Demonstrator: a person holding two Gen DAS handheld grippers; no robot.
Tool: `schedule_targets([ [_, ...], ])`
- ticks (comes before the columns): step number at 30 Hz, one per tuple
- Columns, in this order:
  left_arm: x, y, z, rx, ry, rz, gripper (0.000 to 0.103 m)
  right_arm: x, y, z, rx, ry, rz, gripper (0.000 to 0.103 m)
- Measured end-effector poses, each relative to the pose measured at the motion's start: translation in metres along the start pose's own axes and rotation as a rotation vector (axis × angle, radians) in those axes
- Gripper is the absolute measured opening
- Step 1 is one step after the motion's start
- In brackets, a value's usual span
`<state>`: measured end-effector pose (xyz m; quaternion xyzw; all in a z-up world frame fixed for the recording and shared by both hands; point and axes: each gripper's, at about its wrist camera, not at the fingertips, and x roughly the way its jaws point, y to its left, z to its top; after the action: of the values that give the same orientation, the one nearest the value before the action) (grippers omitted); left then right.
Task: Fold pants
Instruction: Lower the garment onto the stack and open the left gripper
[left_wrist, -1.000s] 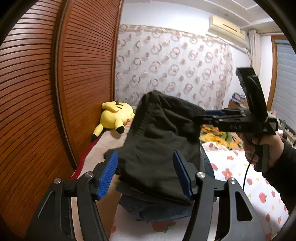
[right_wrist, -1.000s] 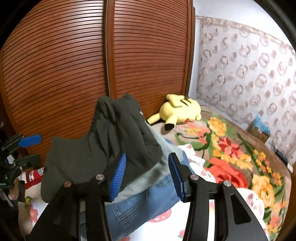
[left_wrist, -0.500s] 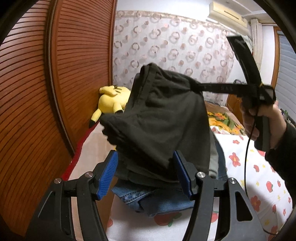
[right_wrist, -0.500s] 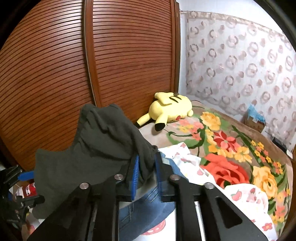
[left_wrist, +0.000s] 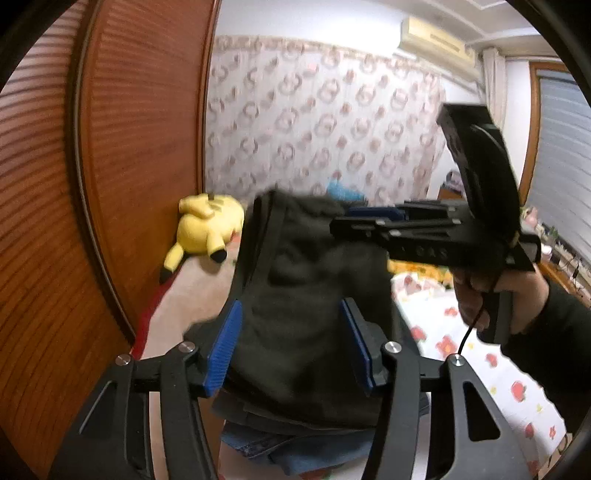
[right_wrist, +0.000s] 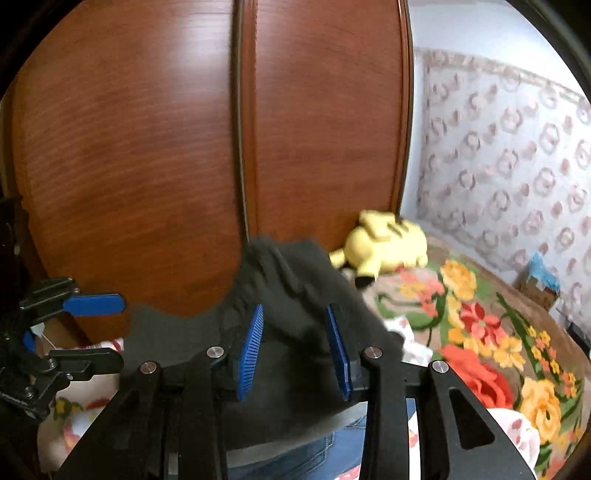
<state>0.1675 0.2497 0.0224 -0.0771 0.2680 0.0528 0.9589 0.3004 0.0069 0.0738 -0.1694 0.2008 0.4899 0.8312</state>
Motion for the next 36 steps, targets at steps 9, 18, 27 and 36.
schedule_targets([
  [9, 0.032, 0.004, -0.03, -0.011, 0.109, 0.025, 0.054, 0.025, -0.029, 0.006, 0.073, 0.06, -0.007, 0.01],
  [18, 0.028, 0.0, -0.025, -0.017, 0.096, 0.034, 0.055, -0.005, -0.014, -0.012, 0.099, 0.009, -0.016, 0.01],
  [27, 0.01, -0.013, -0.025, 0.003, 0.061, 0.032, 0.061, -0.041, 0.013, -0.034, 0.098, -0.025, -0.006, 0.021],
  [36, -0.001, -0.024, -0.029, 0.022, 0.049, 0.042, 0.062, -0.082, 0.029, -0.058, 0.131, -0.078, -0.016, 0.025],
])
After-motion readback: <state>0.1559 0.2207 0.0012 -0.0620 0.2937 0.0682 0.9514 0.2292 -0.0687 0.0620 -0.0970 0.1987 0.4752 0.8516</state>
